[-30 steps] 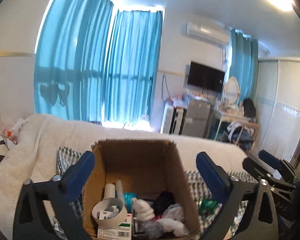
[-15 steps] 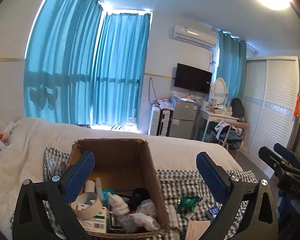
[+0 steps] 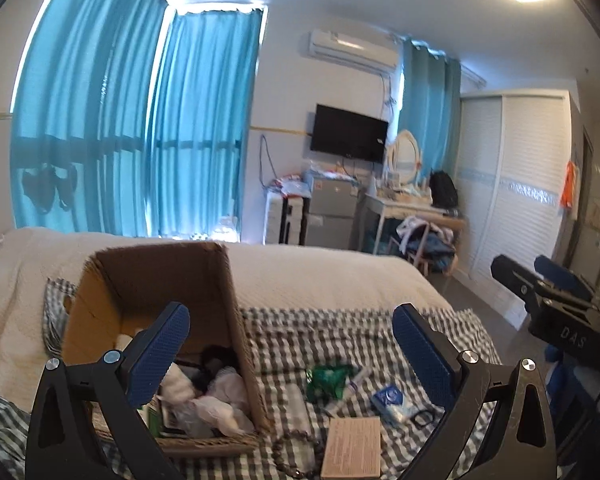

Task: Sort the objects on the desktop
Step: 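Move both grippers back over the remaining items on the bedspread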

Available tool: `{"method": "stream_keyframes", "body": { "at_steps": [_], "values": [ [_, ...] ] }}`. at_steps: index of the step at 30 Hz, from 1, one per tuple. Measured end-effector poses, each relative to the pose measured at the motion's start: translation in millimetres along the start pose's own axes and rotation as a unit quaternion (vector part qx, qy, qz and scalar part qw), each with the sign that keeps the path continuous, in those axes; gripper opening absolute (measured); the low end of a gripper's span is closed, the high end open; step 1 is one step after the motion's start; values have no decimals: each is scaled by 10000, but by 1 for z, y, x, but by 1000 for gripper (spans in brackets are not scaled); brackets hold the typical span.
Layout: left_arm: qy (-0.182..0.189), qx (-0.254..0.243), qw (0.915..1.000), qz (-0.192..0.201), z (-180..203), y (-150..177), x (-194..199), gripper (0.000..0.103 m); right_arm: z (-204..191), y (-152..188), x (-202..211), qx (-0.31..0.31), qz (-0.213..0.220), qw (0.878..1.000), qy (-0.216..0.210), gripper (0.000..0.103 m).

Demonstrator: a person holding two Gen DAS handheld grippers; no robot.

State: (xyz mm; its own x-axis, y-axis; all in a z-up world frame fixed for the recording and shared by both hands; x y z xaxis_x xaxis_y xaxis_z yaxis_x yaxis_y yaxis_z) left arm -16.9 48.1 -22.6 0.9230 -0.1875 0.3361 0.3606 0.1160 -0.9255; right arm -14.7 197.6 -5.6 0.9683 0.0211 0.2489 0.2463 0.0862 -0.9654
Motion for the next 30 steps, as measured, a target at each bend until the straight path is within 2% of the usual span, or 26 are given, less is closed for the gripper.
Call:
{"method": "stream_keyframes", "body": {
  "at_steps": [8, 13, 19, 23, 30],
  "values": [
    [172, -342, 9982, -459, 19, 38, -26, 103, 16, 28, -27, -14, -628, 9980, 78, 102],
    [313, -623, 9932, -931, 34, 67, -45, 103, 23, 47, -47, -23, -1113, 9938, 48, 102],
    [513, -927, 9831, -1493, 53, 101, -63, 103, 38, 73, -71, -188, -1687, 9855, -45, 102],
    [584, -1117, 9761, -1768, 61, 123, -78, 103, 47, 93, -89, -301, -2037, 9782, -276, 102],
    [615, -1224, 9594, -2464, 64, 159, -106, 103, 33, 141, -135, -138, -2930, 9538, -647, 95]
  ]
}}
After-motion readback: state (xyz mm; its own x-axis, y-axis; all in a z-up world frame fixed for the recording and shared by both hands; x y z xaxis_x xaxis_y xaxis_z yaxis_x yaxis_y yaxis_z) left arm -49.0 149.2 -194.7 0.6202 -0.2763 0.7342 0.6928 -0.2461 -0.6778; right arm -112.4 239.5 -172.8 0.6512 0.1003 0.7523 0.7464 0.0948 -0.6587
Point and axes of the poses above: each gripper's, at about its wrist camera, not at the fingertips, and x roughly against the way its jaws point, z to its right, y to its underside, the point moved 2 cm from there along -x, roughly the way its jaws point, and after that the axes turned 4 degrees about x, right-handed, at the moved point
